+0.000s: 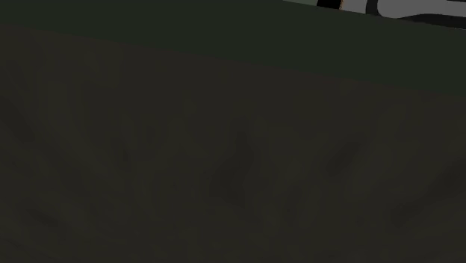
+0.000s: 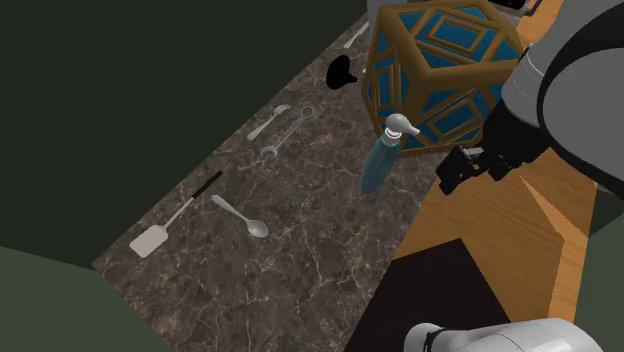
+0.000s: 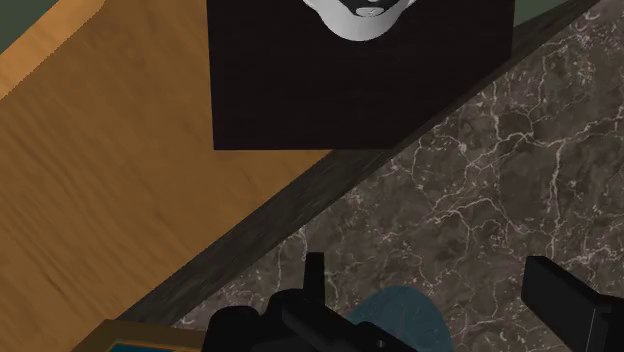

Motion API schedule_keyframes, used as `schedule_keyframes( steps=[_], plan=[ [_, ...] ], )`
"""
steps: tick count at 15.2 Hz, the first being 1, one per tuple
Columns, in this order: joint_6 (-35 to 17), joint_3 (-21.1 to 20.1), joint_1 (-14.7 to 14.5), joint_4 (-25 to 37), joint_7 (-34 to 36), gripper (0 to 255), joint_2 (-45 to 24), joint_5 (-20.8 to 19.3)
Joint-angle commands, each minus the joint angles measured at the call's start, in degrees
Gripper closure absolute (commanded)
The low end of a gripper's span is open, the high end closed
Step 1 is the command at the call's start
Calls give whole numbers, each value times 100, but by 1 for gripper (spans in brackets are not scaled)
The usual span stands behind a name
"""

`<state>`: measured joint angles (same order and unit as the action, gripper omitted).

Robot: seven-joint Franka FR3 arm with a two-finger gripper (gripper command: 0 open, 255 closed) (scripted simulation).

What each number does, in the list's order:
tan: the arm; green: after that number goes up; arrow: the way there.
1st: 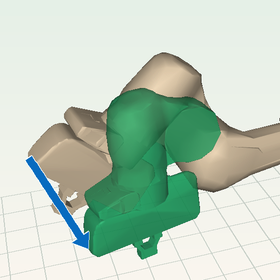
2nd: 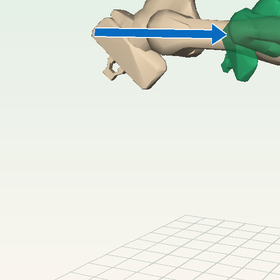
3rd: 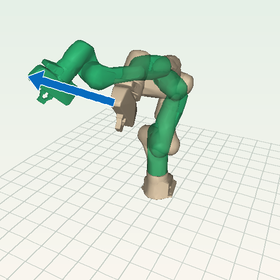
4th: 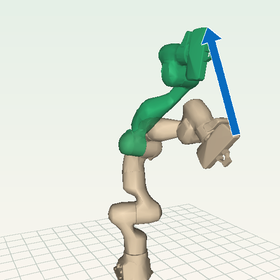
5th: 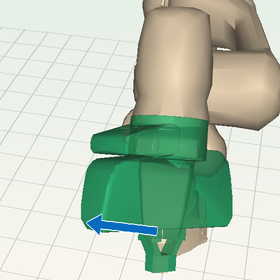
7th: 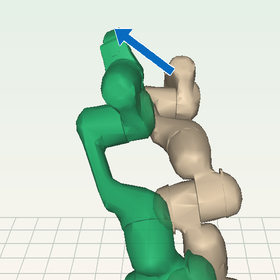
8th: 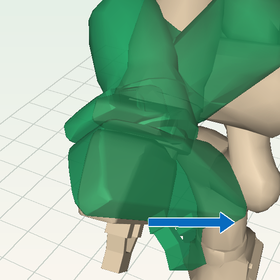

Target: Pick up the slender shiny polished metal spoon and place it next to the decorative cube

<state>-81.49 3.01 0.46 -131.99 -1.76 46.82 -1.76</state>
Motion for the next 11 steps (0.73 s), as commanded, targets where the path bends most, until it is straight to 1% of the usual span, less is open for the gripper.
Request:
schedule_keyframes(
  steps=[1, 6, 11],
  plan=[
    [0, 0, 0, 0, 0, 0, 0, 0],
    [-877, -311, -267, -467, 158, 0, -223, 360],
    [-1783, -641, -550, -775, 282, 0, -614, 693]
  ],
)
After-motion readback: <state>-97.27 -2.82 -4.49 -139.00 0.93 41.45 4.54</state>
